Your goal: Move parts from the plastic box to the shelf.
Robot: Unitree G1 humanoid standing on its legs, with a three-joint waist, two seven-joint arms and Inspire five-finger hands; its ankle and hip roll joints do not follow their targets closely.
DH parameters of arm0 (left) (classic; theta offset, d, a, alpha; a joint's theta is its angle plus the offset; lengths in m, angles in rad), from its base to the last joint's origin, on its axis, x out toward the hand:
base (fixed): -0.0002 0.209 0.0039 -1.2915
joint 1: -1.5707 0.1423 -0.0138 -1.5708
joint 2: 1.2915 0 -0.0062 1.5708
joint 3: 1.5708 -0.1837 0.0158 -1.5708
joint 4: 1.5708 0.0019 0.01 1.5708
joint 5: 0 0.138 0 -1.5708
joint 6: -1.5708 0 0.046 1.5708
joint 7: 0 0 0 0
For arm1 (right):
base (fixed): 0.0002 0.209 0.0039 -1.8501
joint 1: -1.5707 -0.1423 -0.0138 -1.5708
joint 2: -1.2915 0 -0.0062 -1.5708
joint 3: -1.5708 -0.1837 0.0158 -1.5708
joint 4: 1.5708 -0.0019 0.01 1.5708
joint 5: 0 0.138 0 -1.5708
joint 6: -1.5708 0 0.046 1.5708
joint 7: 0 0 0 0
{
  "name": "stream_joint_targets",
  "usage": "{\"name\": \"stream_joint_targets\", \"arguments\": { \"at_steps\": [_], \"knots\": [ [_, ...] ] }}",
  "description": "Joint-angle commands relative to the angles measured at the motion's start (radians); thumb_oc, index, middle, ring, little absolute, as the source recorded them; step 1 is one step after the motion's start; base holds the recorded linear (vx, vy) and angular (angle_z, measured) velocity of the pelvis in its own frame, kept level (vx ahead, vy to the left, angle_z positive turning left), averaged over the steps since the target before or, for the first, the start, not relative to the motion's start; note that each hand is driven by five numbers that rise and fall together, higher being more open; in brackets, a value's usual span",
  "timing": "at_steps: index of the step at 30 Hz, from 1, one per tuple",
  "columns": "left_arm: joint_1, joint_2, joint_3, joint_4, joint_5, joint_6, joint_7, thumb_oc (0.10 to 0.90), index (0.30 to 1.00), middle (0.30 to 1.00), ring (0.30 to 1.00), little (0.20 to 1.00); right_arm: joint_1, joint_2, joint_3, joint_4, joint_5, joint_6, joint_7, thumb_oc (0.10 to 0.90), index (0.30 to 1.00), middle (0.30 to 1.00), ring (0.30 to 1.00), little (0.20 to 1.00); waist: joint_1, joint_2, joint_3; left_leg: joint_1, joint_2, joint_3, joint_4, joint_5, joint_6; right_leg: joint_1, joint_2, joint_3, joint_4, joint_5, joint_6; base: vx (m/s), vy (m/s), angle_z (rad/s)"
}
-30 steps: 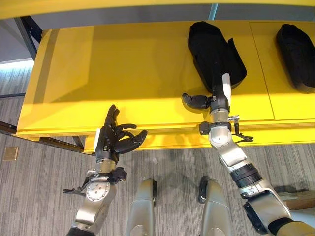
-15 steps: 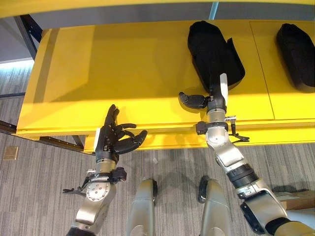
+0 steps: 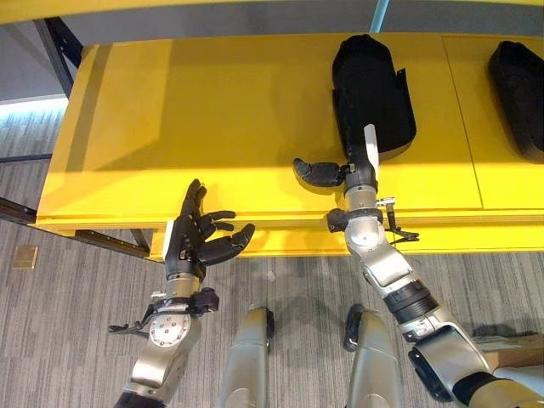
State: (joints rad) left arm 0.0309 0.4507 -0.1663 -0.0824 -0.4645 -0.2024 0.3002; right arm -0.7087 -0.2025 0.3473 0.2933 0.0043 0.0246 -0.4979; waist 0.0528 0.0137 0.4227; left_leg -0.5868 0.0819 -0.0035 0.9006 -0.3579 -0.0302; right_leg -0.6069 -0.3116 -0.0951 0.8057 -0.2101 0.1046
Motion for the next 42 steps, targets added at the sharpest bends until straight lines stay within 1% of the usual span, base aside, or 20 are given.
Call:
{"name": "stream_joint_targets", "arguments": {
  "at_steps": [1, 12, 17, 20, 28, 39, 42],
  "knots": [
    [0.003, 0.019, -0.007, -0.016, -0.016, 0.004, 0.031, 0.900, 1.000, 1.000, 1.000, 1.000, -0.160, 0.020, -0.012, -0.004, 0.020, -0.076, -0.001, 0.900, 1.000, 1.000, 1.000, 1.000, 0.012, 0.006, 0.028, 0.049, 0.002, -0.036, -0.069, -0.006, 0.043, 0.114, -0.010, 0.021, -0.024, -0.062, -0.024, 0.00, 0.000, 0.00],
    [-0.003, 0.016, -0.009, -0.011, -0.020, 0.005, 0.032, 0.900, 1.000, 1.000, 1.000, 1.000, -0.169, 0.009, -0.016, -0.026, 0.004, -0.072, -0.003, 0.900, 1.000, 1.000, 1.000, 1.000, 0.007, 0.004, 0.021, 0.051, 0.001, -0.036, -0.067, -0.009, 0.041, 0.109, -0.009, 0.027, -0.017, -0.068, -0.026, 0.00, 0.000, 0.00],
    [0.002, 0.014, -0.012, -0.006, -0.015, 0.011, 0.028, 0.900, 1.000, 1.000, 1.000, 1.000, -0.144, -0.020, -0.037, -0.096, -0.038, -0.066, -0.011, 0.900, 1.000, 1.000, 1.000, 1.000, -0.001, 0.000, 0.021, 0.055, 0.006, -0.037, -0.066, -0.009, 0.038, 0.110, -0.007, 0.027, -0.012, -0.072, -0.026, 0.00, 0.000, 0.00],
    [0.003, 0.013, -0.019, 0.005, -0.015, 0.016, 0.022, 0.900, 1.000, 1.000, 1.000, 1.000, -0.115, -0.047, -0.070, -0.197, -0.079, -0.073, -0.030, 0.900, 1.000, 1.000, 1.000, 1.000, -0.010, -0.009, 0.017, 0.066, 0.011, -0.037, -0.074, -0.006, 0.032, 0.112, -0.003, 0.028, -0.013, -0.076, -0.029, 0.00, 0.000, 0.00],
    [0.015, 0.017, -0.025, 0.014, -0.006, 0.027, 0.007, 0.900, 1.000, 1.000, 1.000, 1.000, -0.066, -0.060, -0.100, -0.334, -0.123, -0.099, -0.041, 0.900, 1.000, 1.000, 1.000, 1.000, -0.024, -0.016, 0.001, 0.082, 0.020, -0.045, -0.092, 0.009, 0.021, 0.126, 0.006, 0.022, -0.017, -0.081, -0.037, -0.01, -0.010, 0.00],
    [0.015, 0.018, -0.031, 0.024, -0.003, 0.028, -0.005, 0.900, 1.000, 1.000, 1.000, 1.000, -0.045, -0.067, -0.115, -0.381, -0.121, -0.118, -0.043, 0.900, 1.000, 1.000, 1.000, 1.000, -0.036, -0.019, -0.014, 0.100, 0.024, -0.042, -0.111, 0.023, 0.012, 0.138, 0.011, 0.023, -0.030, -0.077, -0.040, 0.00, -0.002, 0.00],
    [0.018, 0.019, -0.032, 0.028, -0.001, 0.031, -0.014, 0.900, 1.000, 1.000, 1.000, 1.000, -0.025, -0.068, -0.122, -0.397, -0.095, -0.130, -0.035, 0.900, 1.000, 1.000, 1.000, 1.000, -0.042, -0.020, -0.018, 0.107, 0.028, -0.041, -0.114, 0.025, 0.011, 0.142, 0.014, 0.026, -0.031, -0.077, -0.040, 0.00, 0.000, 0.00]
  ]
}}
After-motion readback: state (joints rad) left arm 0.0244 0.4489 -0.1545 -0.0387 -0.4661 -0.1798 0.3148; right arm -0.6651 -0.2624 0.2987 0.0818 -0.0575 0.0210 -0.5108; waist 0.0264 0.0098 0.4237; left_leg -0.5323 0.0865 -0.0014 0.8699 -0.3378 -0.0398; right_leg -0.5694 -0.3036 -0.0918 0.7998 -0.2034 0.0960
